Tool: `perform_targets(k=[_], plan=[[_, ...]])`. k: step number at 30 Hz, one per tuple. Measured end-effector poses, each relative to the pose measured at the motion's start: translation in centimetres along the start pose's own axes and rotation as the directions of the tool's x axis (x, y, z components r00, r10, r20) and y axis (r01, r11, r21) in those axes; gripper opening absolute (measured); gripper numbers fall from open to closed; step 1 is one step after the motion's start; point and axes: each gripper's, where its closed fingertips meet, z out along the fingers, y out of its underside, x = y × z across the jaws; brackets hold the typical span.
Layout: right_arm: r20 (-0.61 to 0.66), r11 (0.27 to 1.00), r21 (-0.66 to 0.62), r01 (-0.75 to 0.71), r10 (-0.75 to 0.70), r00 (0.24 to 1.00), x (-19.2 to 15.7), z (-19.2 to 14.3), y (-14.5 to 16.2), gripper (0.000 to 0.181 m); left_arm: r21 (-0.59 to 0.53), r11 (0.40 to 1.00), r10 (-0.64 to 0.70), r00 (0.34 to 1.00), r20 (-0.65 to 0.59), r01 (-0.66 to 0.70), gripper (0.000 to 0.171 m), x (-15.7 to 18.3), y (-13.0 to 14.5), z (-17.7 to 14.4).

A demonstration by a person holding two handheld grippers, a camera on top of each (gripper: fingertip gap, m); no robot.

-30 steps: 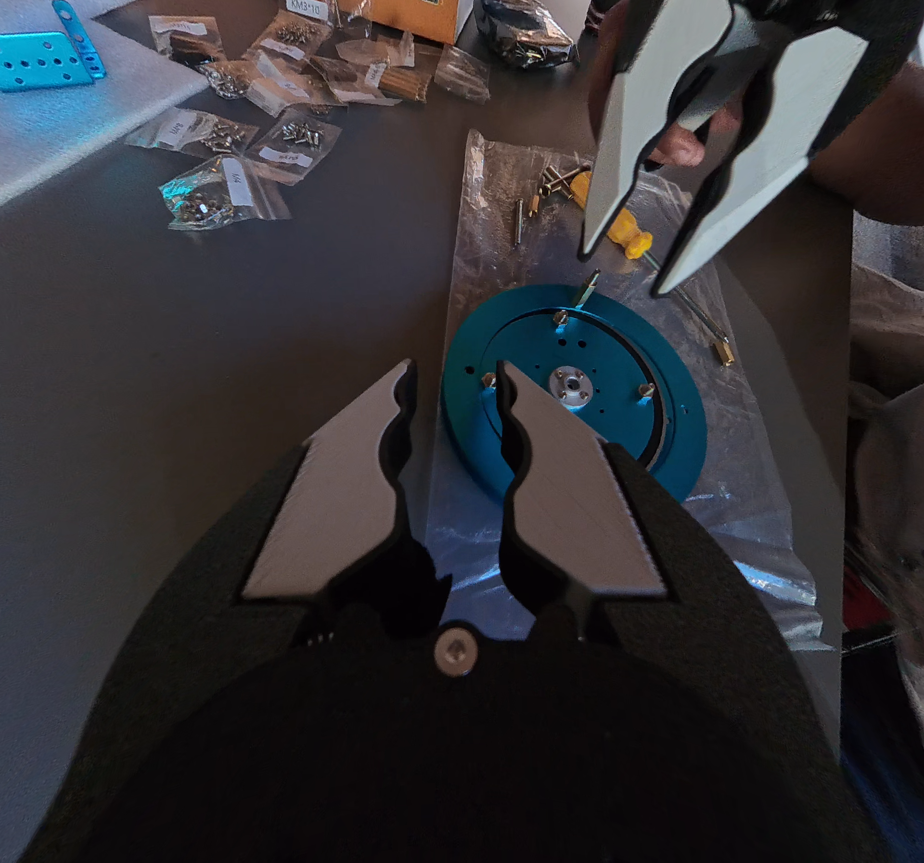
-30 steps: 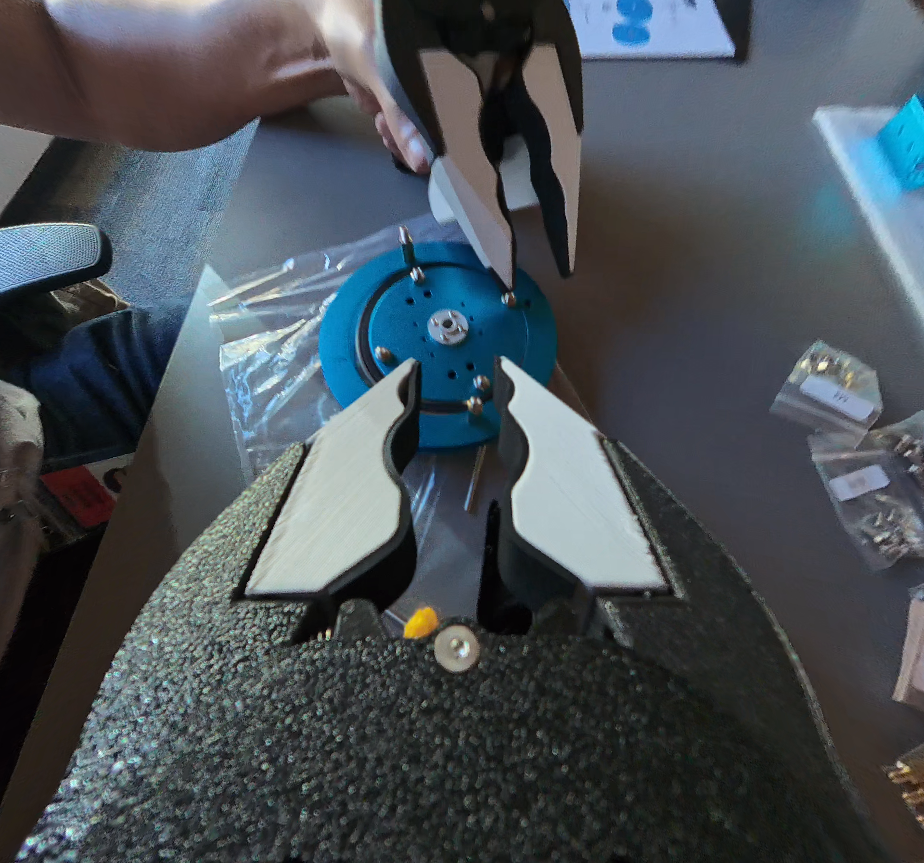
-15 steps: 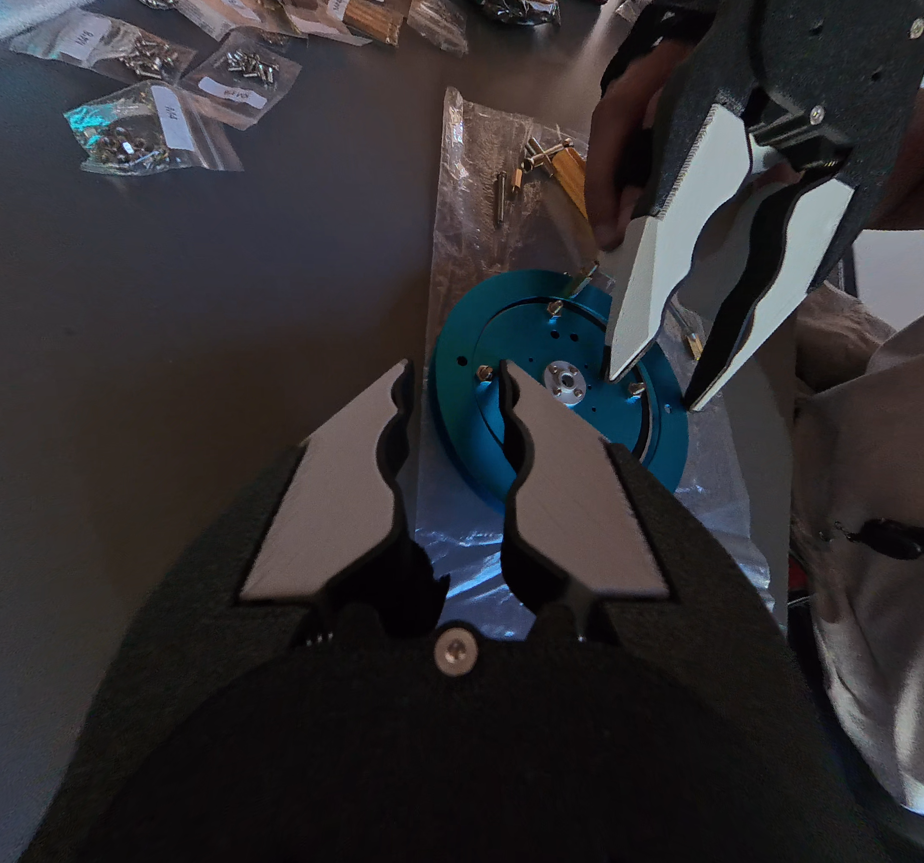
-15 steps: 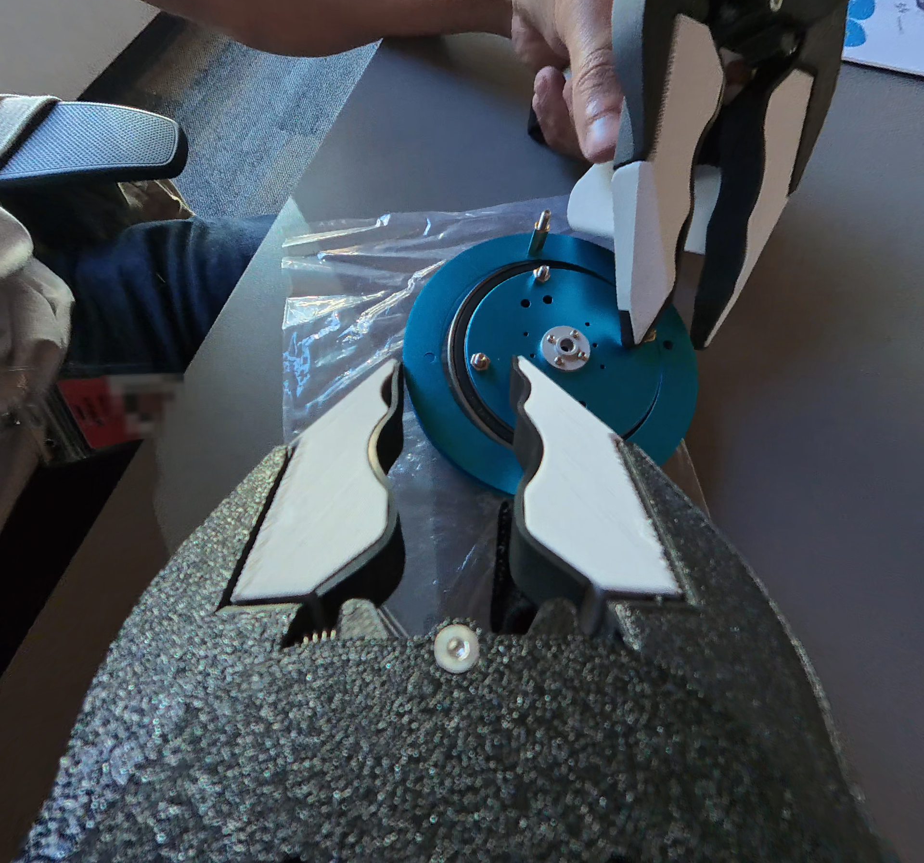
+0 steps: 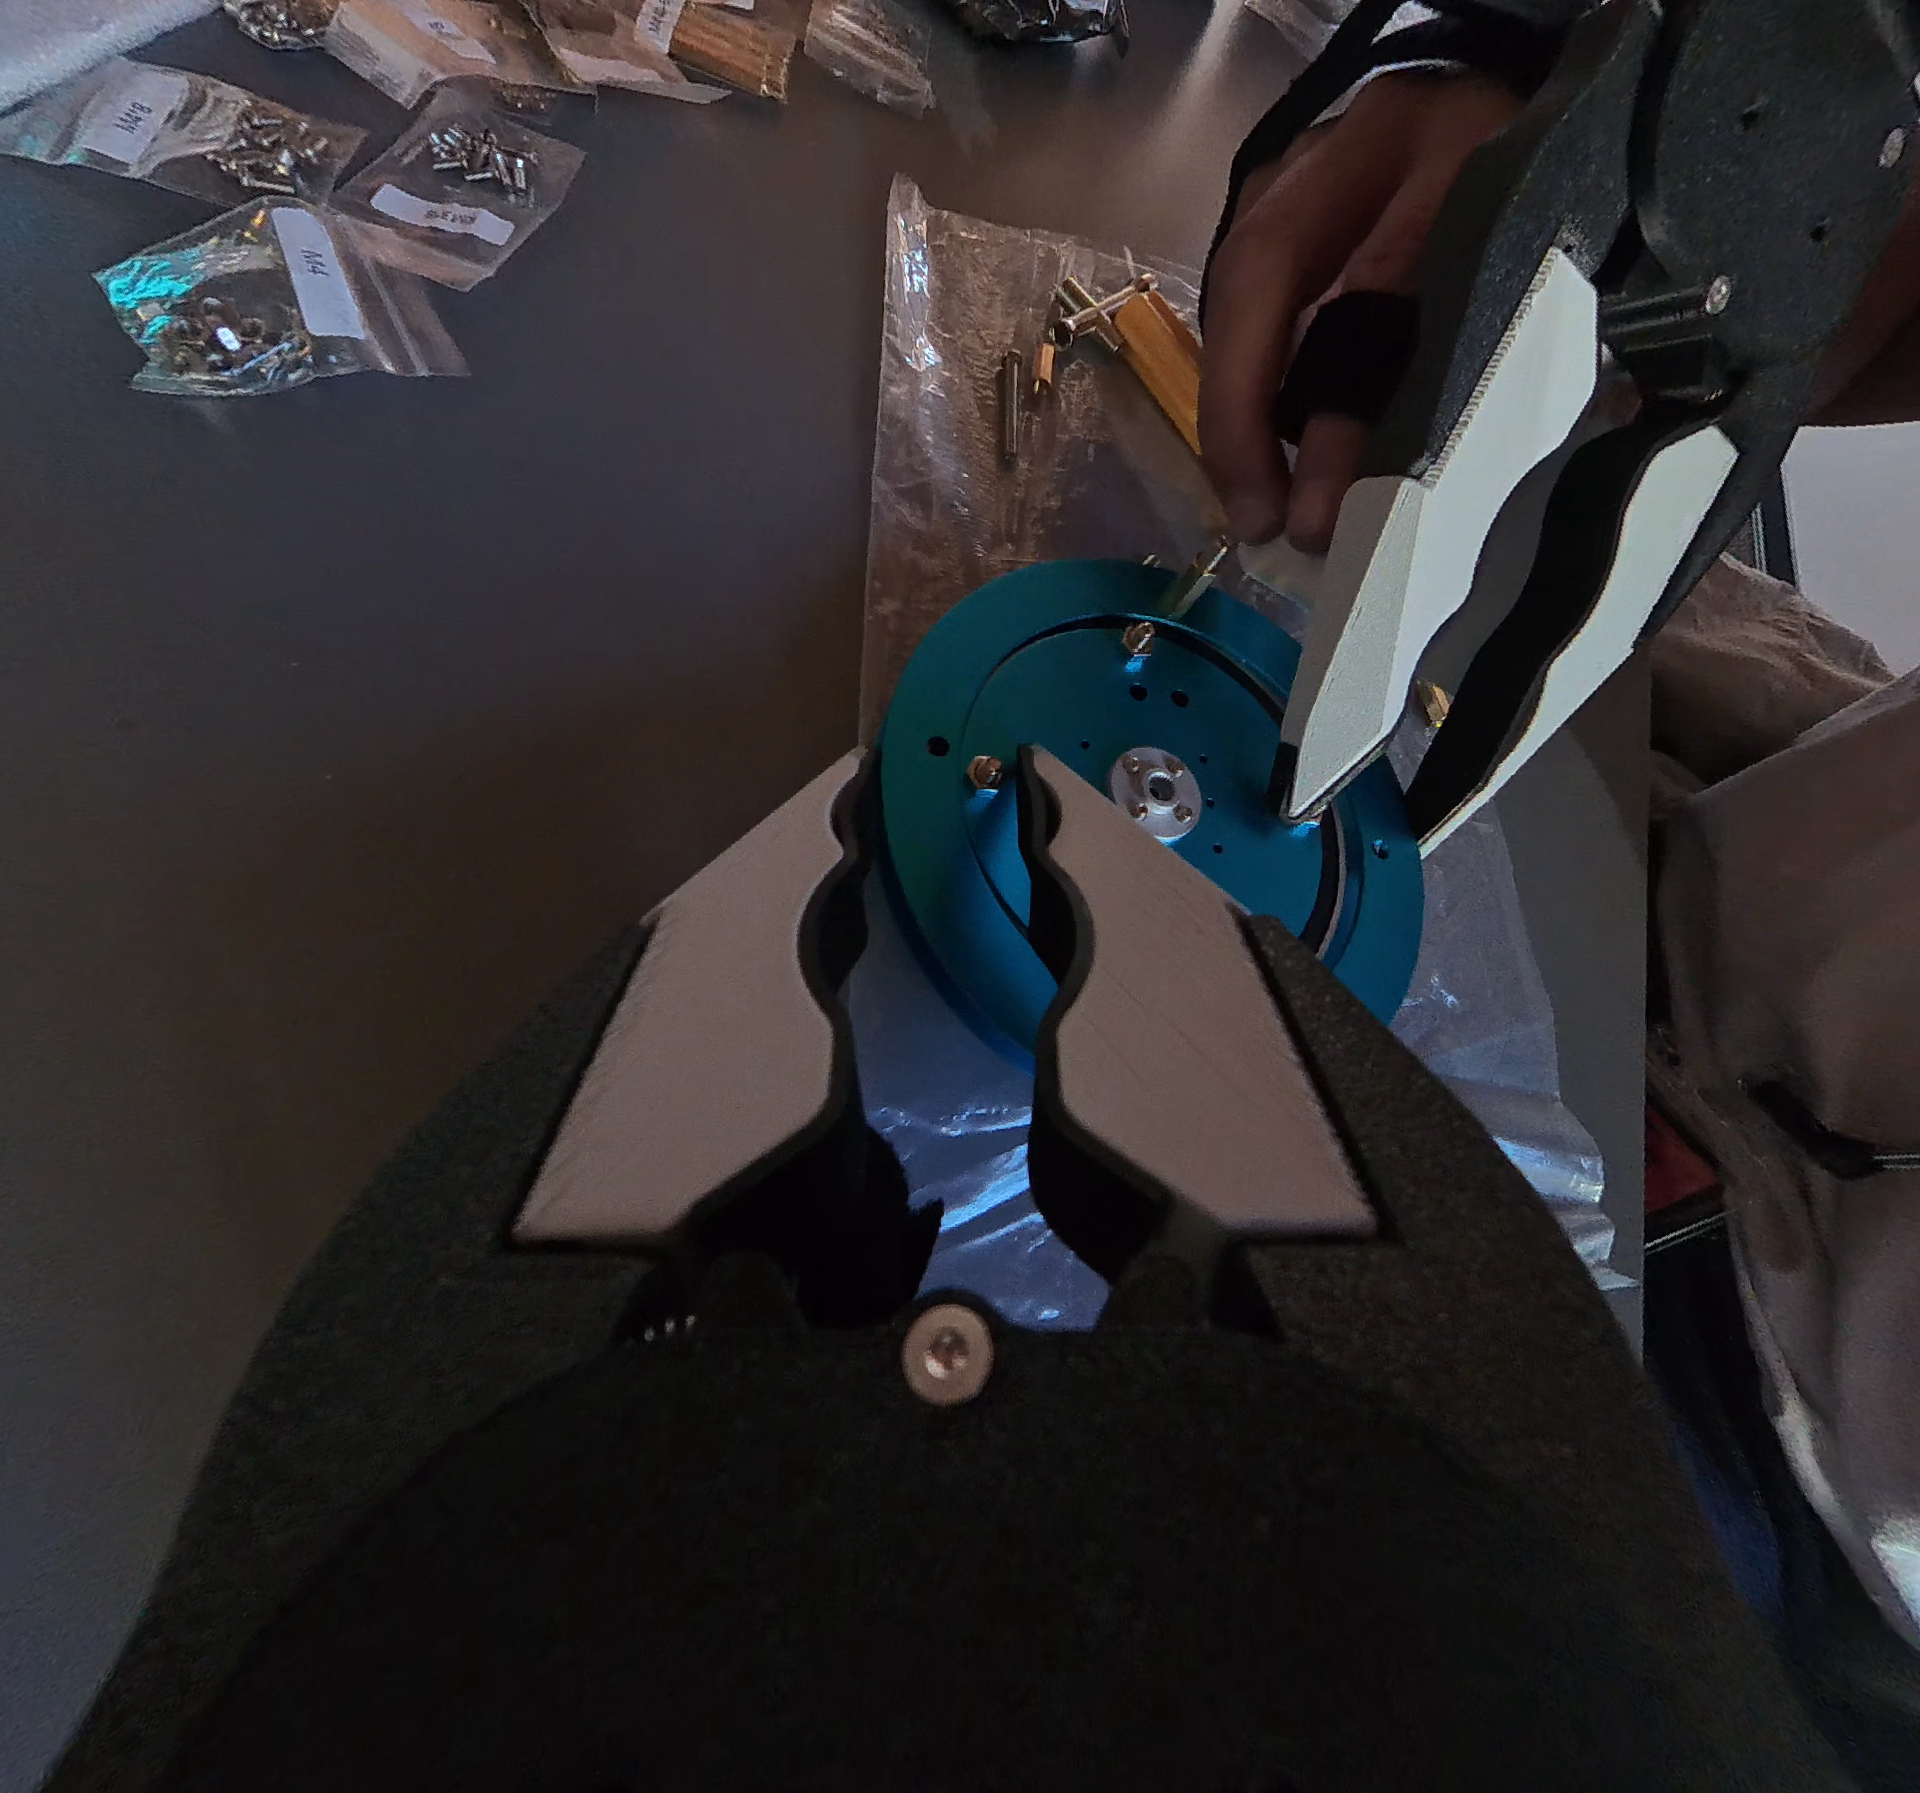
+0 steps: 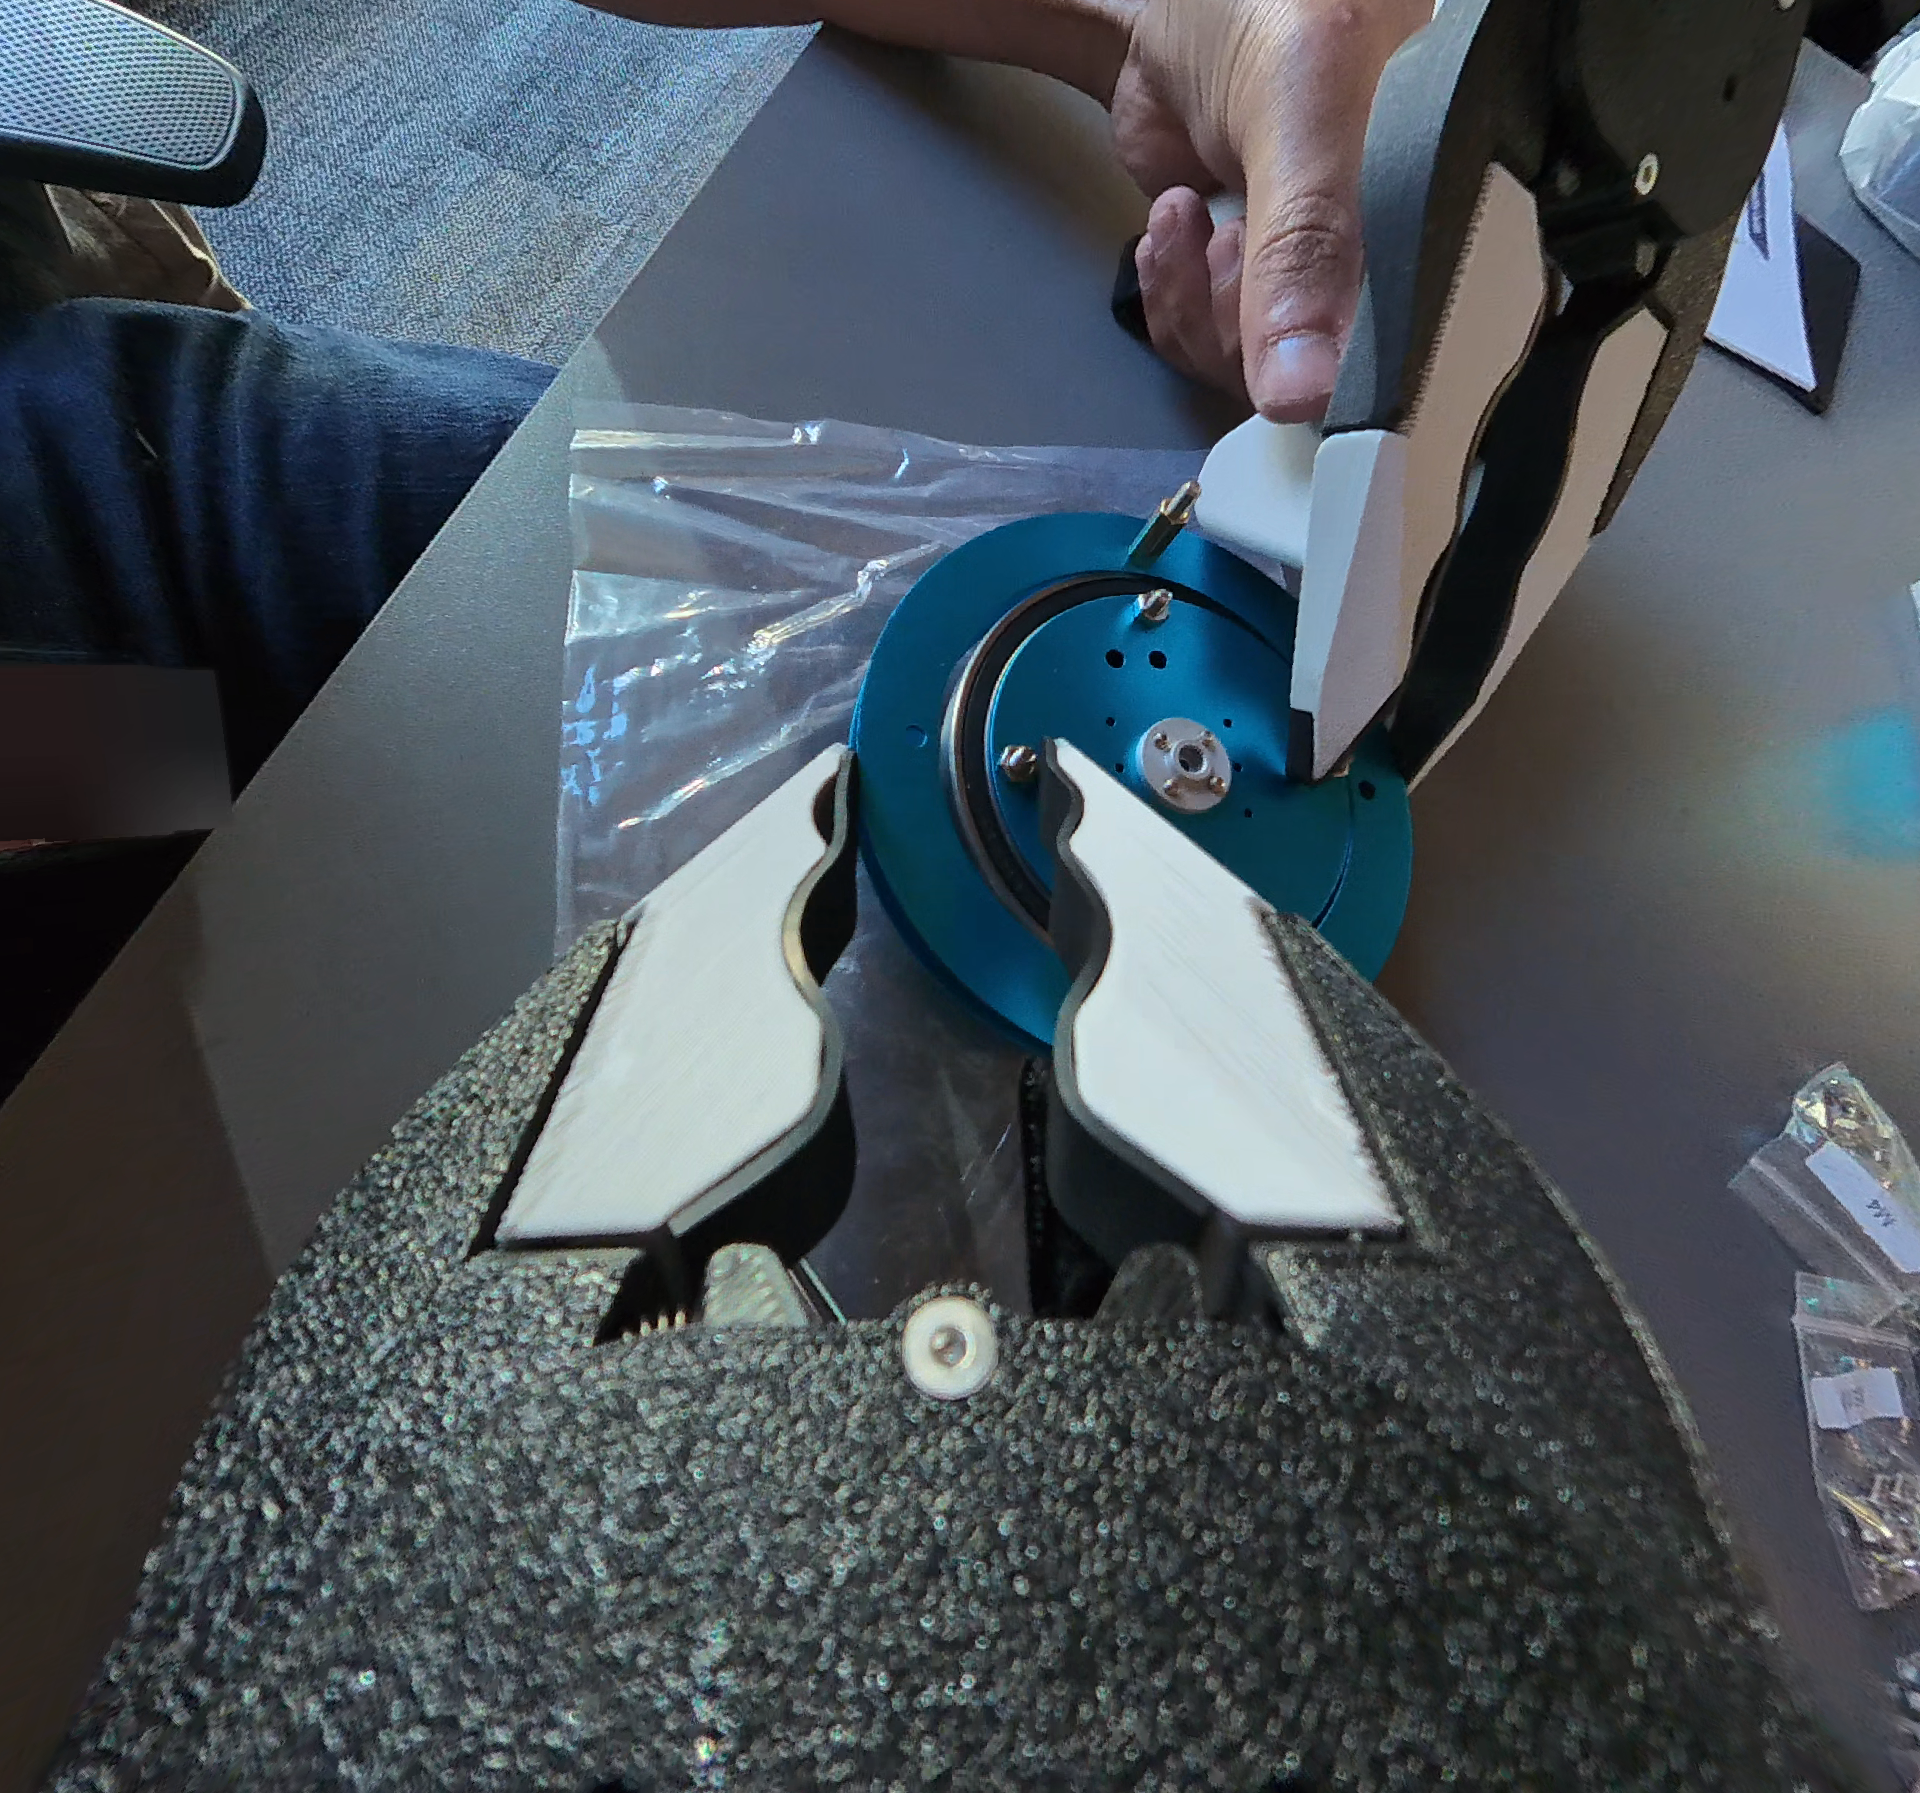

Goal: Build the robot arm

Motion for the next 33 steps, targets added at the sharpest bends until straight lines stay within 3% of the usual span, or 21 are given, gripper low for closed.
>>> perform_targets(k=[25, 29, 33], plan=[[0.028, 0.999, -0.033, 0.025, -0.024, 0.999, 0.0, 0.0, 0.0, 0.028, 0.006, 1.0, -0.009, 1.0, 0.027, 0.009, 0.03, -0.3, -0.1, 0.0], [-0.004, 1.0, -0.03, -0.004, 0.004, 1.0, 0.0, -0.2, -0.1, 0.032, 0.088, 0.996, -0.026, 0.995, 0.092, 0.017, 0.038, -1.1, -0.9, -2.4], [0.021, 0.99, 0.03, -0.141, 0.14, 0.99, 0.4, -1.9, -1.0, 0.038, 0.179, 0.982, 0.04, 0.996, 0.078, -0.053, 0.043, 1.3, -1.1, -5.8]])
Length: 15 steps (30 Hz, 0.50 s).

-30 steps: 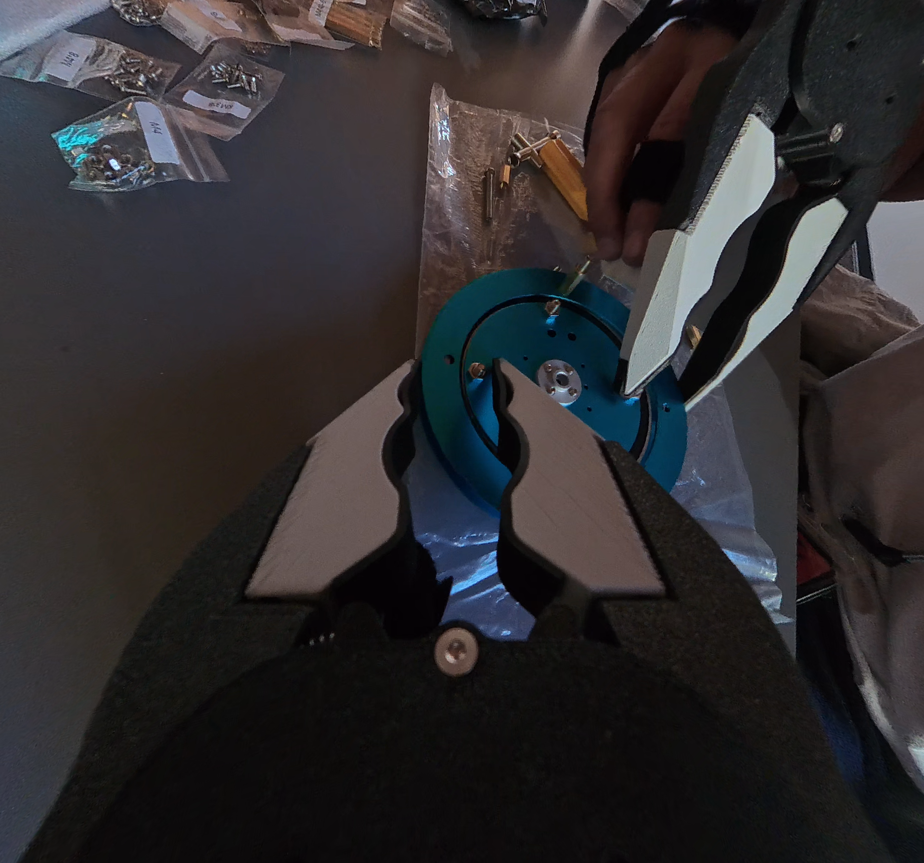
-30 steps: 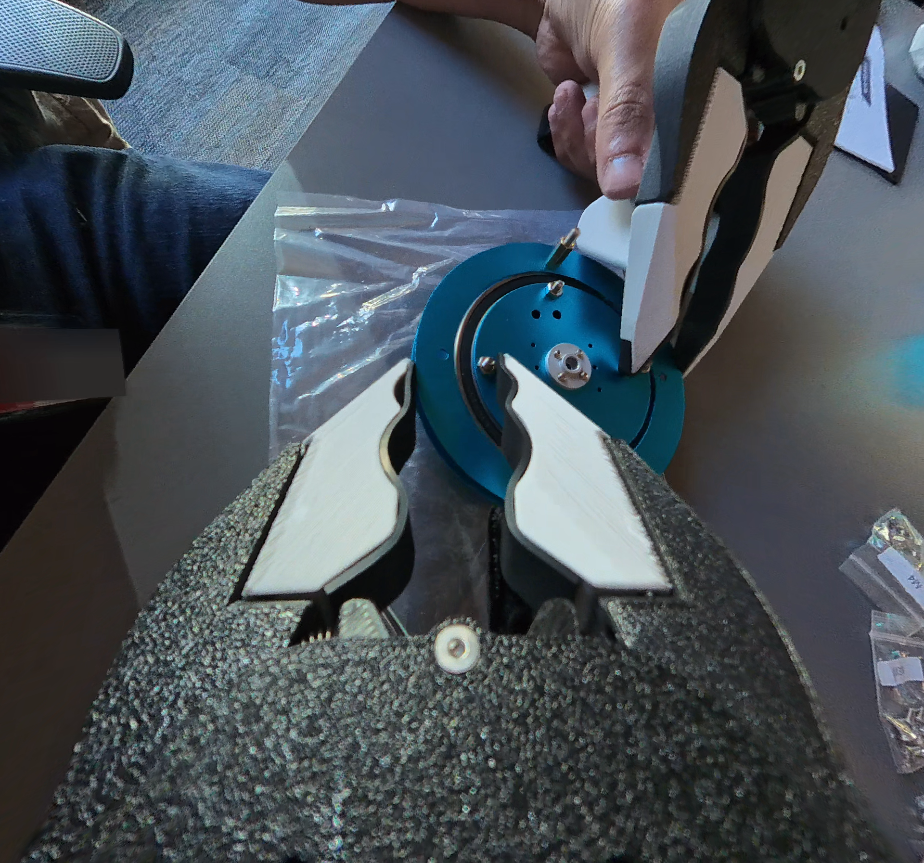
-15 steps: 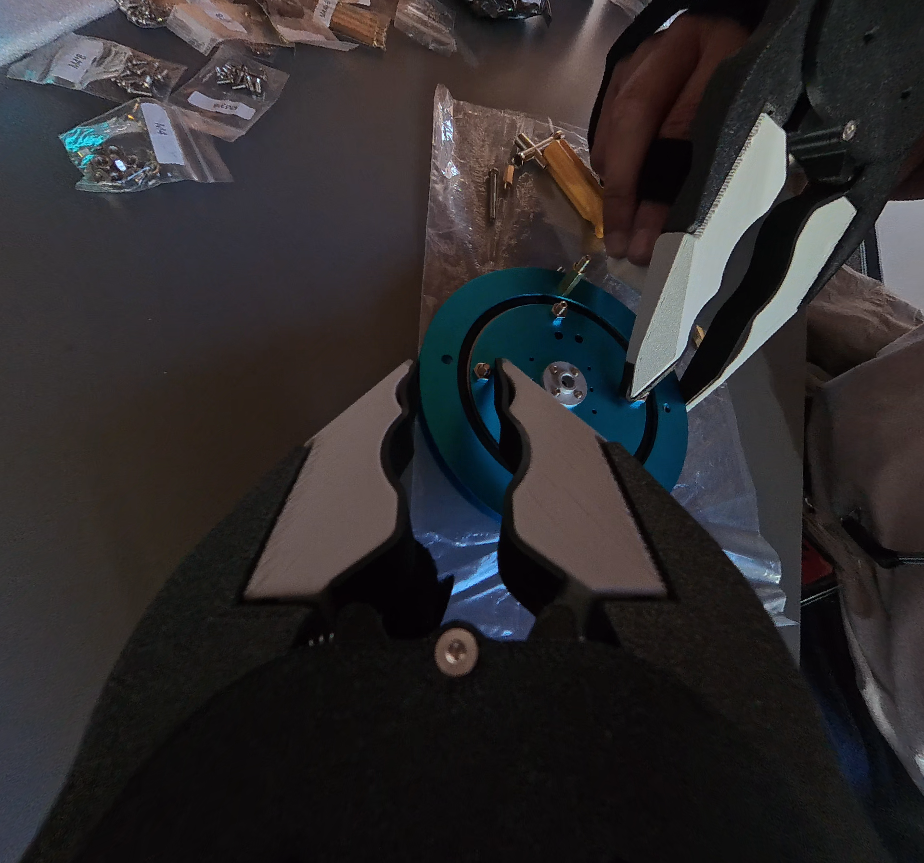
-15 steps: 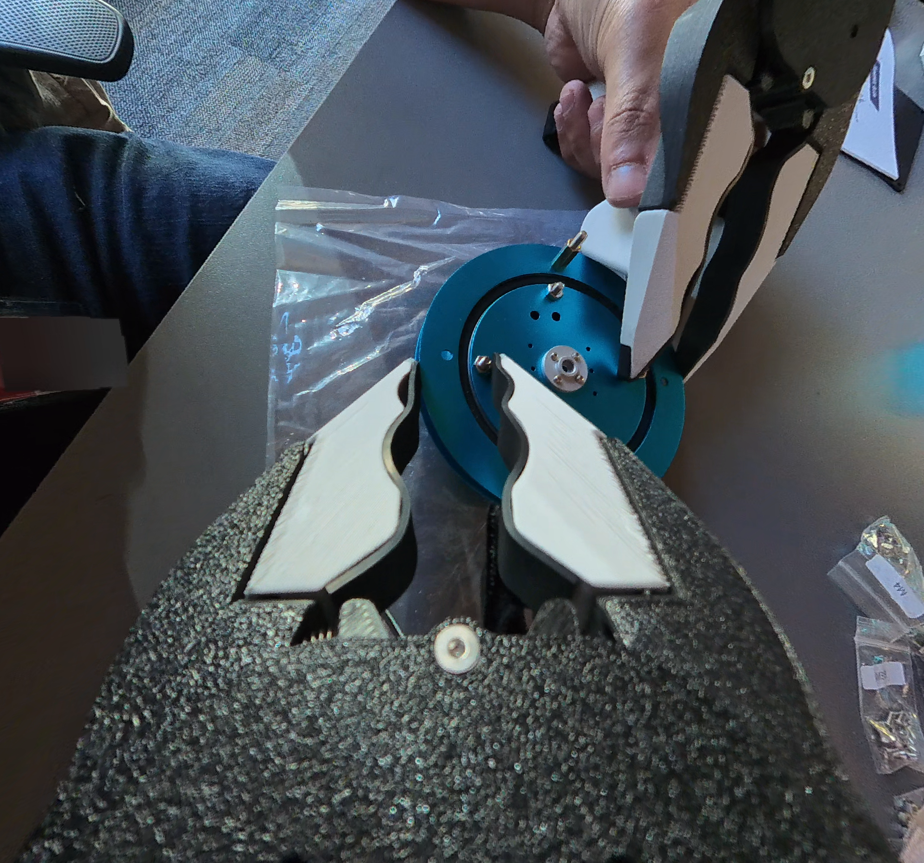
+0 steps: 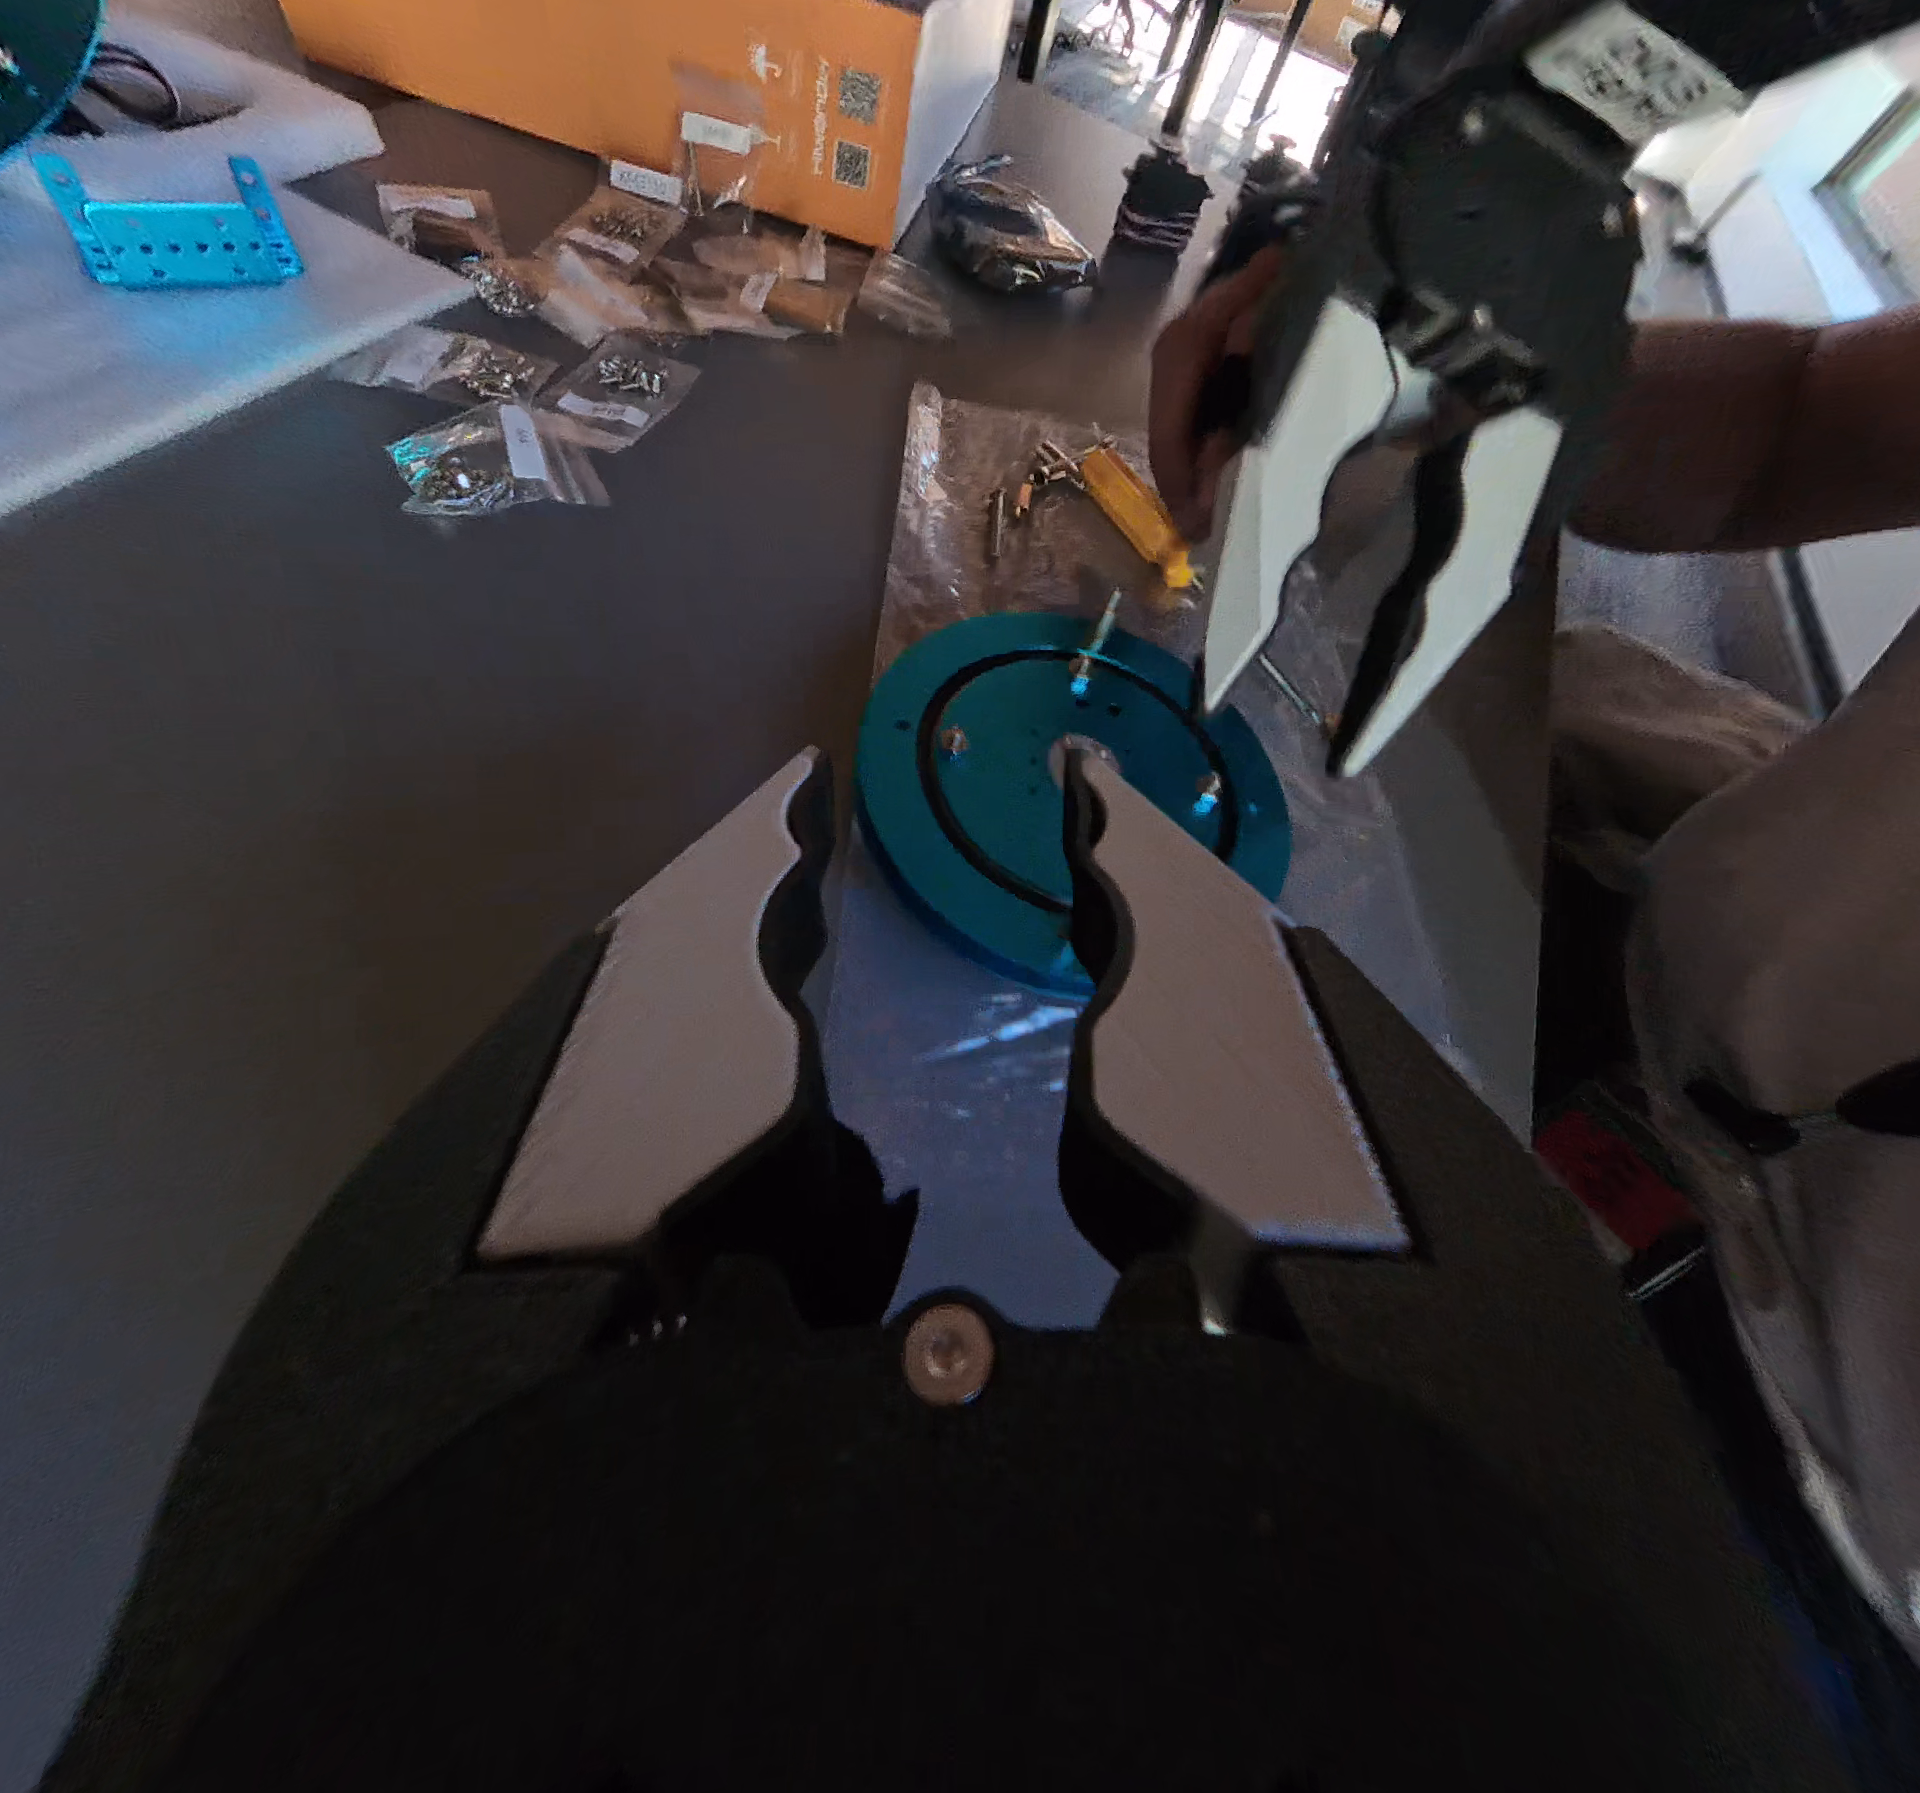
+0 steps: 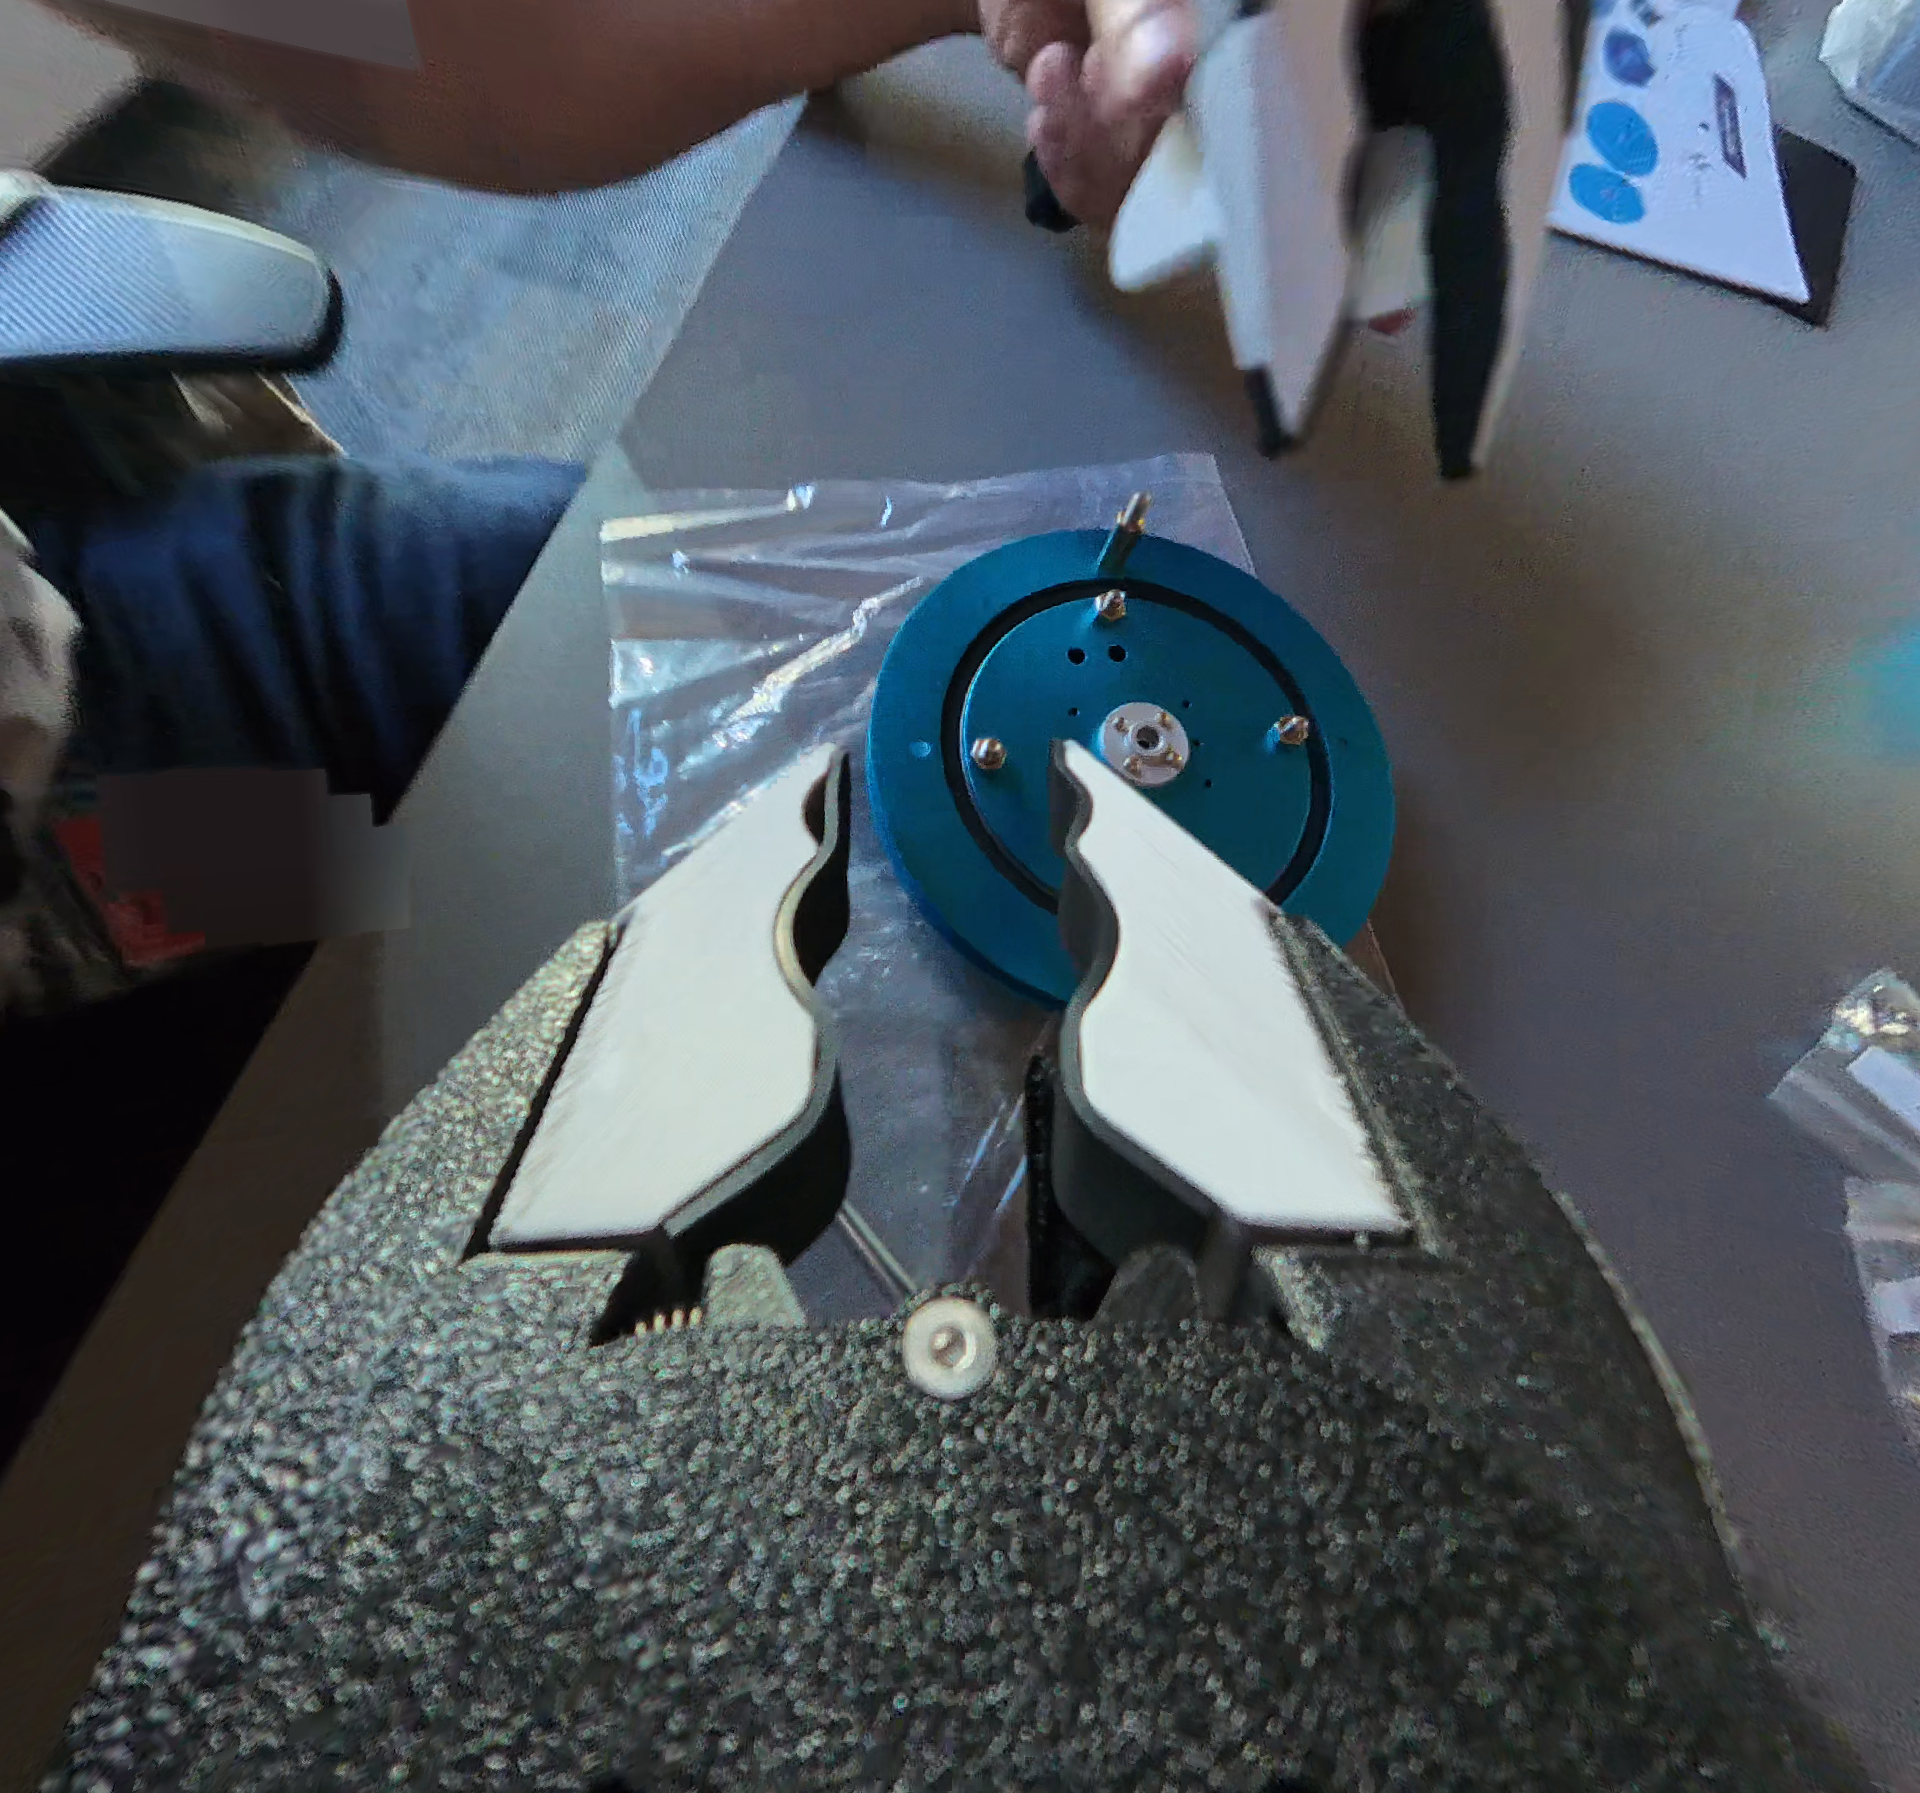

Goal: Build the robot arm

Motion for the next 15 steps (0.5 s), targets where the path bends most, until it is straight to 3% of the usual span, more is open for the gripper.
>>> perform_targets(k=[2, 4, 6, 8, 12, 15], plan=[[0.028, 0.998, 0.032, -0.054, 0.053, 0.998, 0.0, -0.3, -0.2, 0.023, -0.059, 0.994, 0.098, 0.995, 0.024, -0.097, 0.042, 1.1, 1.5, -0.4], [0.024, 0.997, 0.017, -0.075, 0.075, 0.997, 0.3, 0.1, 0.1, 0.021, -0.082, 0.984, 0.16, 0.987, 0.006, -0.159, 0.03, 2.8, 2.3, 0.1], [0.023, 0.996, -0.002, -0.087, 0.087, 0.996, 0.4, 0.6, 0.3, 0.021, -0.116, 0.979, 0.171, 0.985, -0.004, -0.17, 0.028, 3.7, 3.1, 0.8], [0.017, 0.995, -0.009, -0.097, 0.097, 0.995, 0.5, 1.0, 0.3, 0.017, -0.175, 0.967, 0.194, 0.98, 0.035, -0.185, 0.028, 3.4, 4.1, 1.3], [-0.009, 0.994, -0.044, -0.098, 0.098, 0.995, 0.8, 1.7, 0.8, 0.007, -0.191, 0.963, 0.216, 0.97, 0.114, -0.192, 0.005, 2.7, 4.5, 1.7], [-0.006, 0.992, -0.054, -0.116, 0.116, 0.993, 0.8, 1.7, 0.8, 0.006, -0.197, 0.958, 0.244, 0.954, 0.174, -0.209, 0.005, 2.7, 4.6, 1.6]])
